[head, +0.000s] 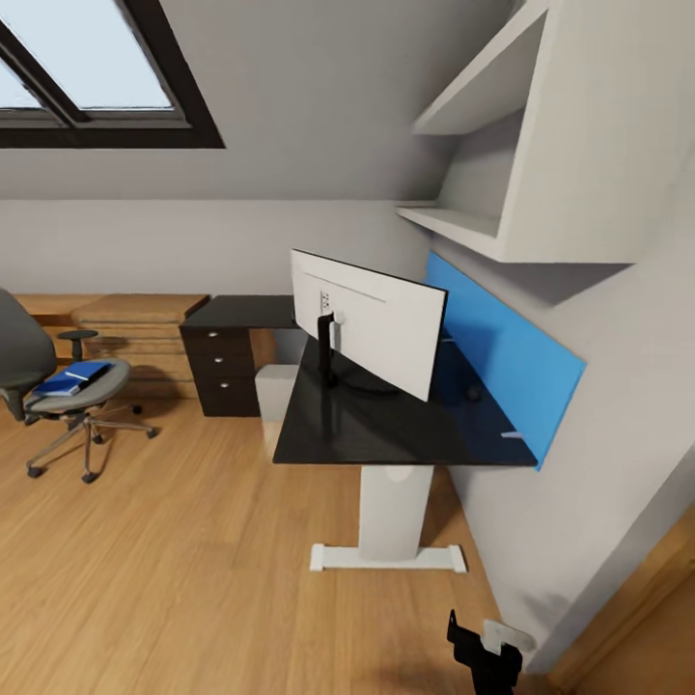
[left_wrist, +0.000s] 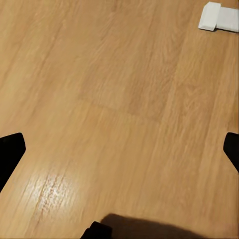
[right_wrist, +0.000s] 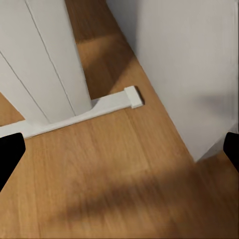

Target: In the bedroom, organize the workspace by keeping the computer under the desk, ensuring the monitor is on the desk, placing the keyboard on the desk next to the monitor, placing the mouse on the desk next to the keyboard, moving the folder from the swivel chair onto the desk next to the mouse, stacking the notebook on top of the folder with the pen on top of the notebook, and positioning the swivel chair next to the desk.

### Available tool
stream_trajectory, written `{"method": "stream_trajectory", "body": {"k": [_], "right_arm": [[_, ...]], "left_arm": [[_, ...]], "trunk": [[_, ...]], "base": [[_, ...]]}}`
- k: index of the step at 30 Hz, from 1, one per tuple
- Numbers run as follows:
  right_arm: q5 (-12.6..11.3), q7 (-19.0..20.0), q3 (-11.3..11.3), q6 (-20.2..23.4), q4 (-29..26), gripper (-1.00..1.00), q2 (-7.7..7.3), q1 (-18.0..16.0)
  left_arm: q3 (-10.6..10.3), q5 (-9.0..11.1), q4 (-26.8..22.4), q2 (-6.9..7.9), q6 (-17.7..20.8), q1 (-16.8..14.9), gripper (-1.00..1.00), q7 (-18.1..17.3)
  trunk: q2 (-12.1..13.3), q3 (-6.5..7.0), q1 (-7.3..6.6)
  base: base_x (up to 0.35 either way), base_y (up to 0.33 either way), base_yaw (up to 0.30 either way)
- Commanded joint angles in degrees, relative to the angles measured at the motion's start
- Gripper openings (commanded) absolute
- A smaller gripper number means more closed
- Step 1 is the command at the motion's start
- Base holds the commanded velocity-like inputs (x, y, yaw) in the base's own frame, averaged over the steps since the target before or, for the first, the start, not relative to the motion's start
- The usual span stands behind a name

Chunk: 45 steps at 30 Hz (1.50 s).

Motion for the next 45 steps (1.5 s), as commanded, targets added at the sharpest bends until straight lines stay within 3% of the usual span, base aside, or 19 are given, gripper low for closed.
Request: {"method": "stream_trajectory", "body": {"k": [1, 11, 38, 42, 44, 45], "right_arm": [[-0.2, 0.0, 0.0, -0.4, 0.1, 1.0, 0.02, -0.1], [-0.2, 0.0, 0.0, -2.9, 0.4, 1.0, -0.02, -0.1], [0.1, 0.1, 0.1, -3.1, 0.2, 1.0, -0.36, -0.1], [0.2, 0.1, 0.2, -3.2, 0.1, 1.0, -0.38, -0.1], [0.2, 0.1, 0.2, -3.9, 0.0, 1.0, -0.39, -0.1], [0.2, 0.1, 0.3, -5.0, -0.3, 1.0, -0.4, -0.1]], "left_arm": [[-0.5, 0.6, 0.0, 0.06, -0.3, 0.0, 1.0, 0.4], [-0.5, 0.6, 0.0, 0.09, -0.2, 0.0, 1.0, 0.5], [-0.2, 0.6, -0.3, 0.37, 0.1, 0.0, 1.0, 0.4], [-0.2, 0.6, -2.8, 0.39, 0.4, 0.0, 1.0, 0.4], [-0.2, 0.7, -6.4, 0.4, 1.2, 0.0, 1.0, 0.3], [-0.2, 0.7, -10.8, 0.4, 3.7, 0.0, 1.0, 0.3]], "trunk": [[0.4, 0.11, -0.23], [4.4, 1.86, -2.42], [15.2, 6.71, -8.35], [16.8, 7.43, -9.23], [17.6, 7.79, -9.67], [18.0, 7.97, -9.89]], "base": [[0.0, 0.0, -0.15], [0.0, 0.0, -0.03], [0.0, 0.0, 0.0], [0.0, 0.0, 0.0], [0.0, 0.0, 0.0], [0.0, 0.0, 0.0]]}}
